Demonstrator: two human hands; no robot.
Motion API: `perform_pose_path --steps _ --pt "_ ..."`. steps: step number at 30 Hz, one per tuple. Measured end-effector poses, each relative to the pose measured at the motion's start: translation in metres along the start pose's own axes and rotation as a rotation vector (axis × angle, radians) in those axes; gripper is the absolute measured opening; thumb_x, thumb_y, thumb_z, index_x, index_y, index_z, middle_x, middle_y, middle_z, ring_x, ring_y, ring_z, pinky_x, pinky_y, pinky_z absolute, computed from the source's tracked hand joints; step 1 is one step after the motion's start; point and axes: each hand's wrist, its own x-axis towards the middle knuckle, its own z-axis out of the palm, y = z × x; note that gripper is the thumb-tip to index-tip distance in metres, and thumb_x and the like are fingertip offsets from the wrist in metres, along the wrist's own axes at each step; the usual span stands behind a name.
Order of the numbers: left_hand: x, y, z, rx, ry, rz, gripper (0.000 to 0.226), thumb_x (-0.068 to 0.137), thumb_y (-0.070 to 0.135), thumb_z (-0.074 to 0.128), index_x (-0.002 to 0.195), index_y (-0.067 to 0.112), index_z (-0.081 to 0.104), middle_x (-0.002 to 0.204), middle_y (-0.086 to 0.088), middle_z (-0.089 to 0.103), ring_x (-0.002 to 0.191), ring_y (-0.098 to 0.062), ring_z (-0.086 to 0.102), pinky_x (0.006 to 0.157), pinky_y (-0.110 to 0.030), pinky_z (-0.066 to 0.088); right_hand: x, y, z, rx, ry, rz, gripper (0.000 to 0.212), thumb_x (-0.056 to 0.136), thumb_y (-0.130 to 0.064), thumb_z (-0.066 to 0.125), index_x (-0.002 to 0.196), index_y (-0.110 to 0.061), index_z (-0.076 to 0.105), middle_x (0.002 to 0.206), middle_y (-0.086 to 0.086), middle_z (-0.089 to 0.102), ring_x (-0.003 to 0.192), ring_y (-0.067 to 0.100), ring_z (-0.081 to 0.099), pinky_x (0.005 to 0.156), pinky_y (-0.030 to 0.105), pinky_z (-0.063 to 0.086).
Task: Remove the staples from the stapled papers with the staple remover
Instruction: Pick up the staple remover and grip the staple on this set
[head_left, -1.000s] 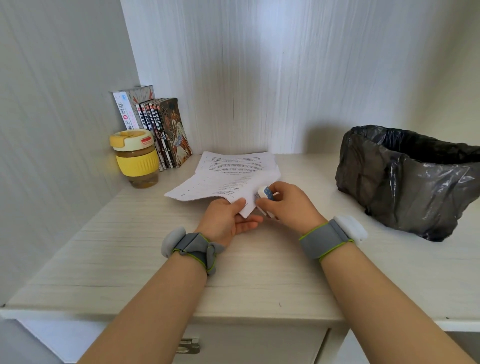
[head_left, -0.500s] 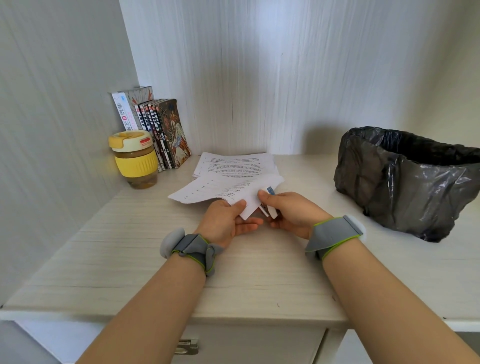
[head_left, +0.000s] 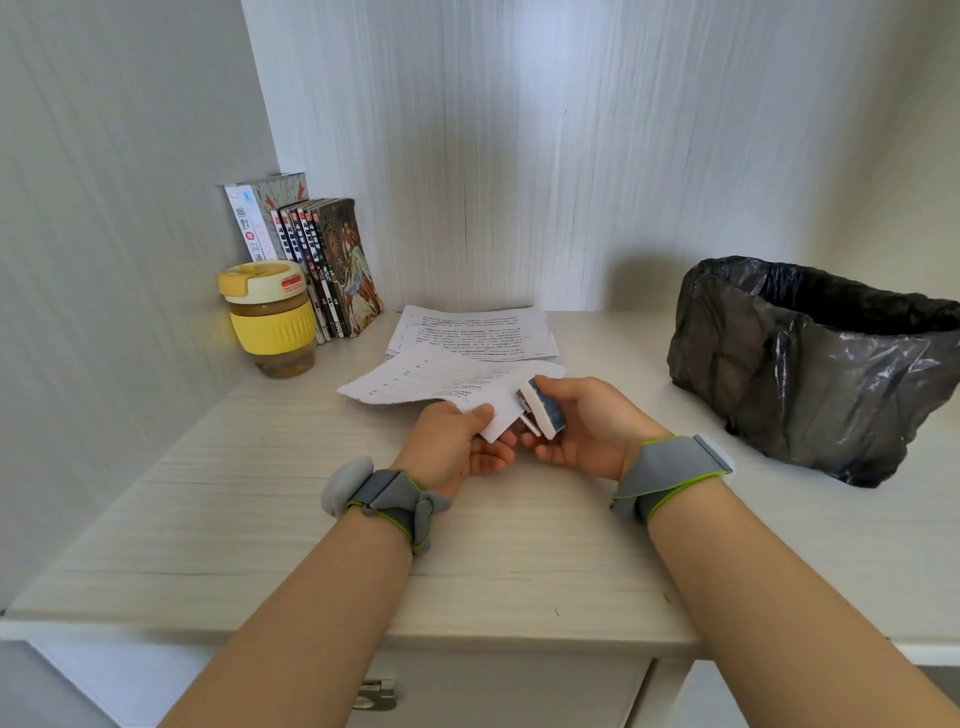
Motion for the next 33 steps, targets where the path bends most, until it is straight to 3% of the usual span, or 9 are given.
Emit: perform_pose_path --steps 5,9,23,33 --pt "-0.0006 0.001 0.0001 0.019 -0.01 -0.001 0.029 0.097 0.007 0.037 0.076 0.0 0.056 0.046 -0.001 0.061 0.035 -0.009 0.054 0.036 -0.017 0.044 0.0028 0.0018 -0.0033 0.025 -0.023 0.012 0.027 0.094 -0.031 0.038 0.079 -0.016 0.054 0.066 0.004 0.052 0.048 0.012 0.049 0.041 0.016 0.038" --pt "-0.0014 0.002 0.0002 0.016 -0.018 -0.013 0.027 0.097 0.007 0.038 0.077 0.002 0.056 0.046 -0.001 0.062 0.035 -0.011 0.054 0.036 -0.017 0.044 0.005 0.0042 -0.0038 0.038 0.006 0.013 0.025 0.092 -0.03 0.042 0.078 -0.017 0.057 0.062 0.001 0.055 0.05 0.012 0.051 0.047 0.019 0.038" --pt "-0.0013 0.0028 -0.0009 0.006 -0.034 -0.027 0.026 0.096 0.005 0.038 0.078 0.002 0.056 0.047 -0.002 0.062 0.034 -0.011 0.054 0.035 -0.017 0.043 0.0052 0.0044 -0.0033 0.045 0.03 0.016 0.024 0.091 -0.028 0.046 0.076 -0.015 0.058 0.062 0.003 0.054 0.042 0.009 0.048 0.036 0.013 0.034" --pt "-0.0007 0.0027 -0.0009 0.0 -0.036 -0.026 0.026 0.096 0.006 0.038 0.078 0.002 0.057 0.048 -0.003 0.062 0.035 -0.012 0.054 0.035 -0.017 0.043 0.0061 0.006 -0.0012 0.113 0.086 0.001 0.02 0.09 -0.026 0.051 0.078 -0.013 0.06 0.054 0.001 0.058 0.04 0.01 0.052 0.037 0.012 0.04"
